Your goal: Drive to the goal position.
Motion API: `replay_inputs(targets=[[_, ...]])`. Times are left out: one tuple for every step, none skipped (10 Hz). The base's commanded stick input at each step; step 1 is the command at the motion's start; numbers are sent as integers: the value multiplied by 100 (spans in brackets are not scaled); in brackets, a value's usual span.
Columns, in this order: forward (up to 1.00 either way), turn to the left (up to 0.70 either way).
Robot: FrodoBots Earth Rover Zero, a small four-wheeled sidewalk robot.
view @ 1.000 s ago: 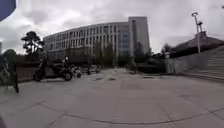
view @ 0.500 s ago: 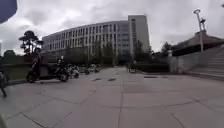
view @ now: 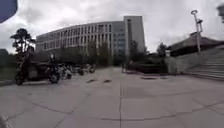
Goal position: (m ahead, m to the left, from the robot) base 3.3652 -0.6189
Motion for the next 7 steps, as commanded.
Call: replay_inputs(targets=[[70, -1], [70, 0], [70, 0], [70, 0], [70, 0], [70, 0], [70, 0]])
